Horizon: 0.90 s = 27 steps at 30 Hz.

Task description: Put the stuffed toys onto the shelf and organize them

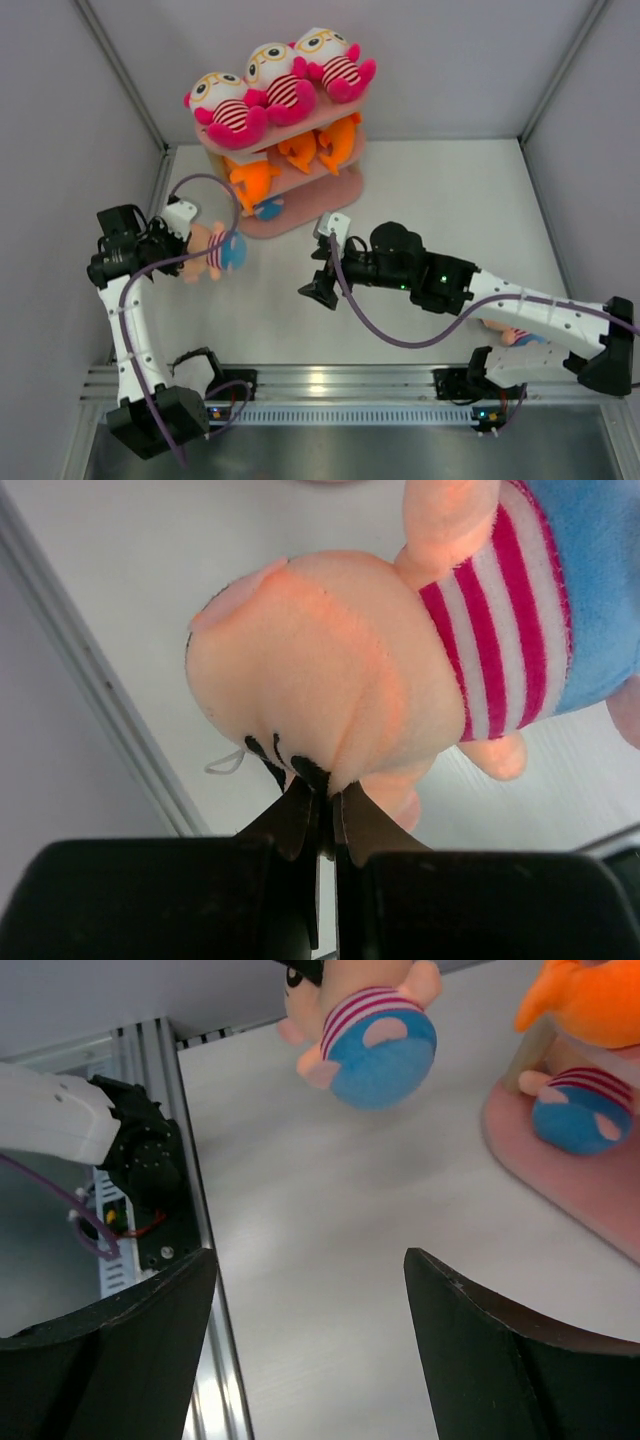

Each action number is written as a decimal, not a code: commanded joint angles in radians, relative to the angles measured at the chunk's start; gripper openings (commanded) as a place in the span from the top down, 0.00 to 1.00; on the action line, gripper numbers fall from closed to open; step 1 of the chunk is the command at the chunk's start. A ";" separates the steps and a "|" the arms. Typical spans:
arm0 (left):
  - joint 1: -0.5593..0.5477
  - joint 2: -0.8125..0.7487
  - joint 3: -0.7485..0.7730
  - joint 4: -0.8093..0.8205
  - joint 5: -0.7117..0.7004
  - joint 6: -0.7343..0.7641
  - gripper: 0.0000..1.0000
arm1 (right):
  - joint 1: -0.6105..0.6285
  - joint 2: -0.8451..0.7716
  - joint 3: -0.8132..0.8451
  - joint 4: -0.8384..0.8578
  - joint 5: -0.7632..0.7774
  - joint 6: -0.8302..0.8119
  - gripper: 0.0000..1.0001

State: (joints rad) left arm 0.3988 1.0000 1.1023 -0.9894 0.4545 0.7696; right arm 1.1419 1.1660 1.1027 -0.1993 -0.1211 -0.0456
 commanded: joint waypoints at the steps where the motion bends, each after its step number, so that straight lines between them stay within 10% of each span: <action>1: 0.000 -0.067 -0.028 -0.187 0.173 0.221 1.00 | -0.010 0.086 -0.021 0.233 -0.083 0.263 0.24; 18: -0.012 -0.161 -0.038 -0.206 0.253 0.215 1.00 | -0.013 0.480 0.117 0.535 0.038 0.720 0.10; 27: -0.015 -0.158 -0.024 -0.204 0.305 0.186 1.00 | -0.060 0.593 0.155 0.601 -0.067 0.811 0.22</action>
State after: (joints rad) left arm 0.3901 0.8528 1.0695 -1.1824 0.6678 0.9565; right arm 1.0859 1.7443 1.2011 0.3321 -0.1478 0.7242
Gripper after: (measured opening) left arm 0.049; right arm 0.808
